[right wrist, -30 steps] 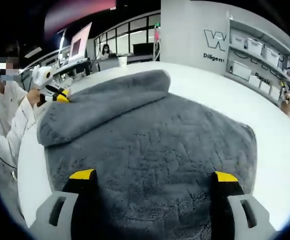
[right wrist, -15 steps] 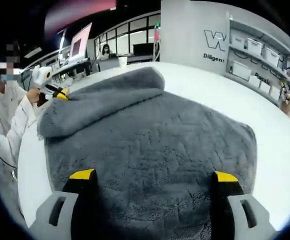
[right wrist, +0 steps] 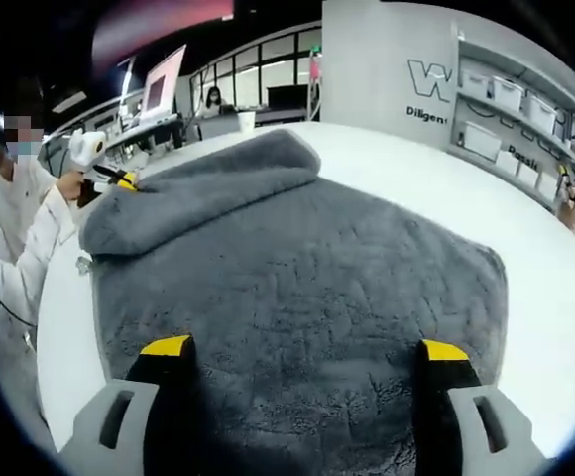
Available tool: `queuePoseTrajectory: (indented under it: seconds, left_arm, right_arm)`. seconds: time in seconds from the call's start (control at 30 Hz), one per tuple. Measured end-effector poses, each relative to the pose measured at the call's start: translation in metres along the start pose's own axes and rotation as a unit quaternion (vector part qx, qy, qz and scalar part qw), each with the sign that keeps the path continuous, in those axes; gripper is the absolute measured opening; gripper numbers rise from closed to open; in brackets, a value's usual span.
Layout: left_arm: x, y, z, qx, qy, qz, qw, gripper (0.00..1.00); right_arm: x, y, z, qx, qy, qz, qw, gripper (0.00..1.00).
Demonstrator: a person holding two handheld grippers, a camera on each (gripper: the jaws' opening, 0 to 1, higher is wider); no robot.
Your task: Open the folded towel by lifting each exposed corner and separating the folded layers until the towel lies flat within the target outline without major curled edges
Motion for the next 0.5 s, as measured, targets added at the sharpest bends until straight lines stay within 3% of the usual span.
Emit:
queuePoseTrajectory:
  seconds: [0.5]
  left_arm:
    - [-0.001, 0.005, 0.005, 0.003, 0.007, -0.009, 0.9999, 0.04]
  right_arm:
    - [0.012, 0.014, 0.008, -0.008, -0.002, 0.006, 0.9999, 0.88]
Point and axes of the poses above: the point that each gripper's makers call its tool centre point, and the gripper's own axes: y roughly backward along the fingers, x roughly to its right, z roughly out of its underside, the point moved 7 cm from there along y, roughly backward along the fingers, and after that the axes turned 14 degrees about -y, right-handed, at the moved point
